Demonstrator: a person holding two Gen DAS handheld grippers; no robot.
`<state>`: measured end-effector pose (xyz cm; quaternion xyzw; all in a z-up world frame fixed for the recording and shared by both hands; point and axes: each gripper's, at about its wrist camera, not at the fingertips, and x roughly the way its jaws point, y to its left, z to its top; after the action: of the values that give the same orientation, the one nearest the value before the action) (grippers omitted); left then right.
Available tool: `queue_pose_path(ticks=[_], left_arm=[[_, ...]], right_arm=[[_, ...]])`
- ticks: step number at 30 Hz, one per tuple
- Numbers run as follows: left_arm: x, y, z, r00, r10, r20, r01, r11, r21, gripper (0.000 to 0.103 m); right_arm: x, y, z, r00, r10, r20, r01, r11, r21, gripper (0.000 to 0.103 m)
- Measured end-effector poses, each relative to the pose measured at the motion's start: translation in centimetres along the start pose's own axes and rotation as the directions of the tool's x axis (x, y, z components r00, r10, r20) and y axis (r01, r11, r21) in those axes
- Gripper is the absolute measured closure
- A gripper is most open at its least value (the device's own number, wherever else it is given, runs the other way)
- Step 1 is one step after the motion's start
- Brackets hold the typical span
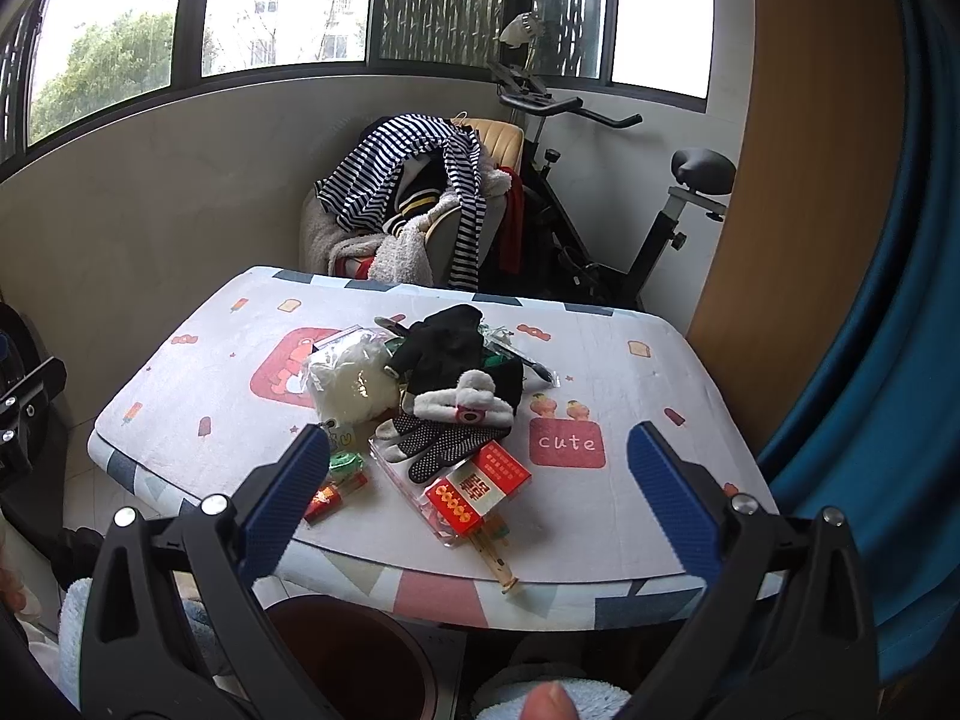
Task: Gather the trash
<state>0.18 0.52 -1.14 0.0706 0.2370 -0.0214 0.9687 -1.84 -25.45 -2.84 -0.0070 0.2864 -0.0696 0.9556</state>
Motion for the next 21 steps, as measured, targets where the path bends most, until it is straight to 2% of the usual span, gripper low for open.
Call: queue_pose_path(ticks=[21], left_arm=[[0.35,0.36,-0.33,1.000,0.001,-0.018,-0.001,1.000,-0.008,0.004]], right_arm=[[0.12,-0.09,-0.52,1.000,-0.006,-0.005,0.006,1.000,0.003,0.005]])
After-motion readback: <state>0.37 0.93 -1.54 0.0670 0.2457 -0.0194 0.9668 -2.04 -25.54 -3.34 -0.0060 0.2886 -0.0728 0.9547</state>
